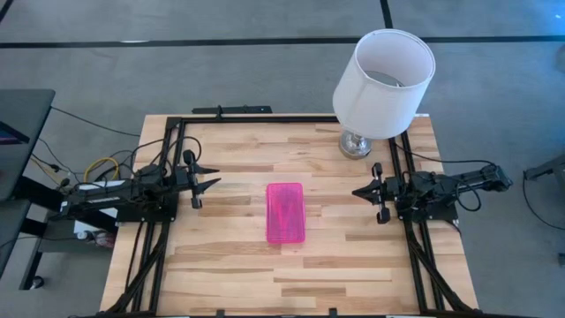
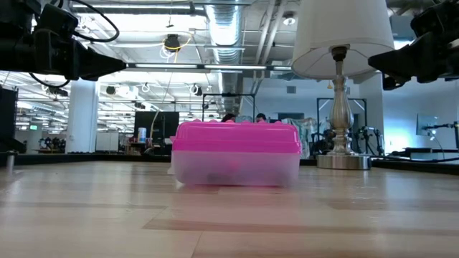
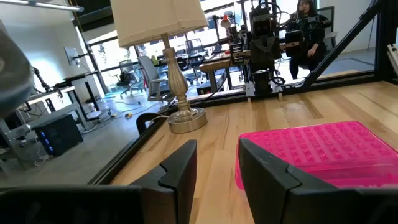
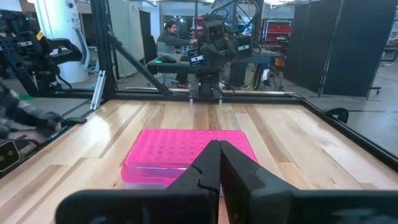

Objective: Pick & place school supplies into a supply box
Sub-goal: Return to Home Position

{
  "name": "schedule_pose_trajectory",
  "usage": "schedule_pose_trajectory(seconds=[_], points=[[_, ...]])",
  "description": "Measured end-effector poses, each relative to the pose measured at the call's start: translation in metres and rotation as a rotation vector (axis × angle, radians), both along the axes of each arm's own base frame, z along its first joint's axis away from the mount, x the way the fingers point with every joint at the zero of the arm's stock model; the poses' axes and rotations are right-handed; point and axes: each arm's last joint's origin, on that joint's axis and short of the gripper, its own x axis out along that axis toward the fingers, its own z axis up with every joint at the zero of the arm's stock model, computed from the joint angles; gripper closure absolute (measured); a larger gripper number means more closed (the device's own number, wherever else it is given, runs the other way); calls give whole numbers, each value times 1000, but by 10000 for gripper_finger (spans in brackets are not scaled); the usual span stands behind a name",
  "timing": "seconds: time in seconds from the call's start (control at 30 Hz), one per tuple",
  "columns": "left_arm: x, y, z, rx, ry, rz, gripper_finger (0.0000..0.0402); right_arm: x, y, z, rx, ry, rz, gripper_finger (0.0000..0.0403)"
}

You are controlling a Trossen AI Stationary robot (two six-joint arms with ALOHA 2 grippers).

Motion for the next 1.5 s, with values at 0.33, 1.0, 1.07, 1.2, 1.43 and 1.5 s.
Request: schedule_pose_trajectory(seconds=[0.33,1.0,1.07,1.2,1.43,1.5], points=[[0,0,0,1,0,0,288,0,0,0,0,0,0,403],[0,0,0,-166,-35,-7,288,0,0,0,0,0,-1,403],[0,0,0,-224,-48,-10,288,0,0,0,0,0,0,403],[0,0,0,-259,-55,-12,288,0,0,0,0,0,0,403],[0,0,0,-247,-53,-11,288,0,0,0,0,0,-1,403],[0,0,0,-254,-54,-12,288,0,0,0,0,0,-1,403]])
